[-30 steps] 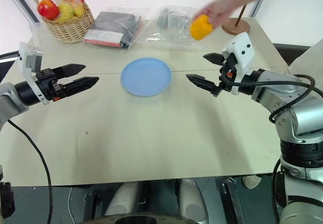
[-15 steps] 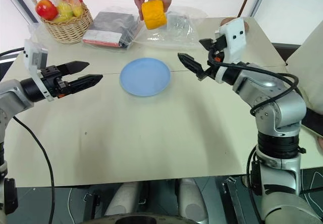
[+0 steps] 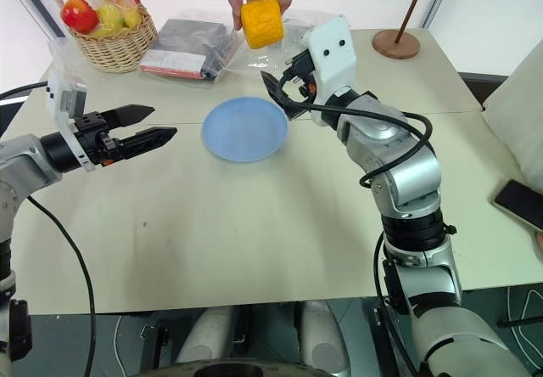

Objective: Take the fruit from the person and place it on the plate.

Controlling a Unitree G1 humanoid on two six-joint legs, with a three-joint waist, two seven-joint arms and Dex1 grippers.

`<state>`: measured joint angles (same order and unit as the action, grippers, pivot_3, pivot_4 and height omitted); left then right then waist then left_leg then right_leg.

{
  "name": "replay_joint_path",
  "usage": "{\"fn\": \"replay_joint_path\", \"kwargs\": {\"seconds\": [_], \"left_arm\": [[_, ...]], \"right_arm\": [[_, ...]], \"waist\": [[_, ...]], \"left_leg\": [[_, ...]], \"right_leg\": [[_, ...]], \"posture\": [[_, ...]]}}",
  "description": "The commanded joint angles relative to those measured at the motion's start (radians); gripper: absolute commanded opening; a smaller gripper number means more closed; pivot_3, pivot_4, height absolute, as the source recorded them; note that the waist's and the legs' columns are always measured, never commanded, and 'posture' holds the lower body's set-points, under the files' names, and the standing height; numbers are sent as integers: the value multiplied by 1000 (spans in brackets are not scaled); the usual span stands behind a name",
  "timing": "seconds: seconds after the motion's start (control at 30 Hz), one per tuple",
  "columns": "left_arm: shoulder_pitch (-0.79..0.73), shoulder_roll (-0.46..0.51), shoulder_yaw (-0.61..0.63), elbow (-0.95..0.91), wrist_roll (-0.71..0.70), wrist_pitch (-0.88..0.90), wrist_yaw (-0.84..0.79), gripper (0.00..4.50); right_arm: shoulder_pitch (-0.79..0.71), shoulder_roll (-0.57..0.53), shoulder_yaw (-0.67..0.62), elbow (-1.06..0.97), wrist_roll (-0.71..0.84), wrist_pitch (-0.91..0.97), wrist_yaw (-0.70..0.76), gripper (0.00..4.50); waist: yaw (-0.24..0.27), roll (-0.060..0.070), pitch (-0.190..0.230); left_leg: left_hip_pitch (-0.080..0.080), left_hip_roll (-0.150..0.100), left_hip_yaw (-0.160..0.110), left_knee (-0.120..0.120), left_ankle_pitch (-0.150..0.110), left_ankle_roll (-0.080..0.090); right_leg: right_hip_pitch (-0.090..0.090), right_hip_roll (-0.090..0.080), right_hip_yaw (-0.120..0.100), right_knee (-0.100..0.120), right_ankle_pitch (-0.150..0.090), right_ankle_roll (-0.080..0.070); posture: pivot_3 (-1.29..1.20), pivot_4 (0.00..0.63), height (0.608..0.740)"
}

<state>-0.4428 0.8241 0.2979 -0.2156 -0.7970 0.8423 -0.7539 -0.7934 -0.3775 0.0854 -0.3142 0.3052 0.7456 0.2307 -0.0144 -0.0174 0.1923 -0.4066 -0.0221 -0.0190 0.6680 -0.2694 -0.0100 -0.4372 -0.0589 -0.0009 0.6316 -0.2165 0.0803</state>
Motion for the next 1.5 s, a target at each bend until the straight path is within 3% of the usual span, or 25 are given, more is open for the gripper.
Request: {"fn": "replay_joint_path", "kwargs": {"seconds": [0.03,0.53,1.4,1.5], "left_arm": [[-6,5,31,-35,-12,-5,8,4475],[-8,7,31,-36,-14,-6,14,4475],[-14,5,32,-39,-15,-8,23,4475],[-16,5,31,-39,-14,-8,24,4500]], "right_arm": [[-68,22,-2,25,-62,-65,-24,4500],[-160,176,-7,125,-126,-86,-46,4500],[-190,232,-28,256,-182,-165,-72,4500],[-192,235,-31,264,-185,-174,-74,3681]], "waist": [[0,0,0],[-3,0,0],[-4,0,0],[-4,0,0]], "left_leg": [[0,0,0,0,0,0],[0,0,0,-1,0,0],[0,0,0,-2,0,0],[0,0,0,-2,0,0]], "right_leg": [[0,0,0,0,0,0],[-1,0,0,0,0,0],[-2,0,0,0,0,0],[-2,0,0,0,0,0]], "posture": [[0,150,740],[0,150,740],[0,150,740],[0,150,740]]}}
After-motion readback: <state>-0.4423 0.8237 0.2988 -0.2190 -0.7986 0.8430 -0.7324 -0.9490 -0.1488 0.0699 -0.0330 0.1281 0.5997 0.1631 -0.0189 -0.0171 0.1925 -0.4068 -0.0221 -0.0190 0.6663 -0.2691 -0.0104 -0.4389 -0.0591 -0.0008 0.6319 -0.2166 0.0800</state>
